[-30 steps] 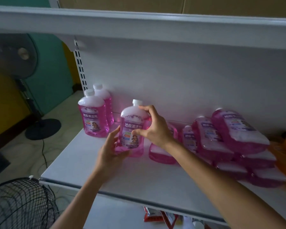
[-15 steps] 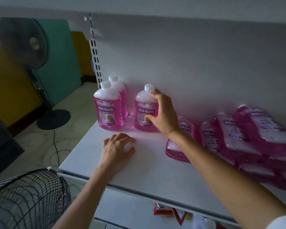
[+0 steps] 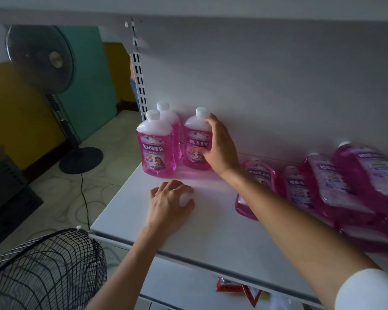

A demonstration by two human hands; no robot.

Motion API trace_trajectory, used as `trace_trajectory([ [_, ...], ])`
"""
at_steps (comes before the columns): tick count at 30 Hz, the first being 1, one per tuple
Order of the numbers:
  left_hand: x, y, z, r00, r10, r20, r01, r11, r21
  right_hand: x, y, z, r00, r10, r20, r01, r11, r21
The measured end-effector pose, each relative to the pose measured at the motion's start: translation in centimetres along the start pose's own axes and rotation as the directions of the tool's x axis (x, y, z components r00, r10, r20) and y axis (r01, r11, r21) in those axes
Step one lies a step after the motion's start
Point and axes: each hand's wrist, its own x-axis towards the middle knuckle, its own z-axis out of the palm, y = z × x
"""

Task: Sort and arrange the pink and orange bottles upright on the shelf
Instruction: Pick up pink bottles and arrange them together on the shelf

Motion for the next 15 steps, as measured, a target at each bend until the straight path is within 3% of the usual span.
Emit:
trace_trajectory([
  [5,-0.1,0.2,-0.1,1.0,0.006,-0.024,-0.006,1.0,0.012,0.1,0.0,0.2,0.998,0.004,0.061,0.001,0.997,-0.078],
  [9,-0.3,0.3,-0.3,0.999,0.02,-0.04,-0.021,1.0,-0.019,0.7,-0.1,-1.1,0.977,0.047,0.21,-0.016,0.989,-0.146],
  [12,-1.1,0.5,-0.4,0.996,0.007,-0.084,-0.017,0.993,-0.119,0.3,-0.2,-3.2,0.915,0.163,0.369,-0.139,0.986,-0.091],
  [15,-1.9,1.5,-0.3,0.996,-0.046,-0.071,0.032,0.98,-0.198,-0.5,0.5,-6.7,0.893,0.268,0.362,-0.277,0.96,-0.027],
])
